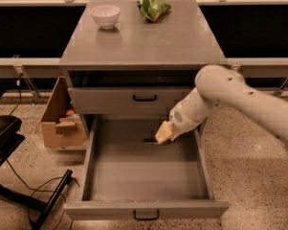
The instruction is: Place rxbar chocolate into middle drawer
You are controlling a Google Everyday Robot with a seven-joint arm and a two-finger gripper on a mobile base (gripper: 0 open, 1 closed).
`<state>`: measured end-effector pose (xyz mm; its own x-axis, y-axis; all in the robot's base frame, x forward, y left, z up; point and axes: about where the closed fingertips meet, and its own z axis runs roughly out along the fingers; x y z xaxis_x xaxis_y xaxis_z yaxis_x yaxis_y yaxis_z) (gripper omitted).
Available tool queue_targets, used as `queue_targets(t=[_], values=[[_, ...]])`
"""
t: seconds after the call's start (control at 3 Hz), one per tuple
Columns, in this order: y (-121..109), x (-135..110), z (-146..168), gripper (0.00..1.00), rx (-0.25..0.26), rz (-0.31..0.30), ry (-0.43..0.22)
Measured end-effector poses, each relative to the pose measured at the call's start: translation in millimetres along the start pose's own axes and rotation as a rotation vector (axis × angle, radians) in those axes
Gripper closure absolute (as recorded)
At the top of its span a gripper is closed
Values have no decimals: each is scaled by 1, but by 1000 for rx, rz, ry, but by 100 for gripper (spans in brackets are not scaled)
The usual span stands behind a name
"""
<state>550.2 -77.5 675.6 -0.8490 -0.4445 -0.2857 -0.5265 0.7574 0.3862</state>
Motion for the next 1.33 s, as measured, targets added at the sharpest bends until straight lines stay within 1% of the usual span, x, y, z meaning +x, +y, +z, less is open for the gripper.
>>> queue_targets(t=[0.33,0.67,1.0,1.33], values=[[2,10,88,100,-32,-24,-14],[-4,2,155,100,-60,15,-83],[-8,-14,211,100,-101,78,-154],[-9,-21,266,98,-152,159,-147]])
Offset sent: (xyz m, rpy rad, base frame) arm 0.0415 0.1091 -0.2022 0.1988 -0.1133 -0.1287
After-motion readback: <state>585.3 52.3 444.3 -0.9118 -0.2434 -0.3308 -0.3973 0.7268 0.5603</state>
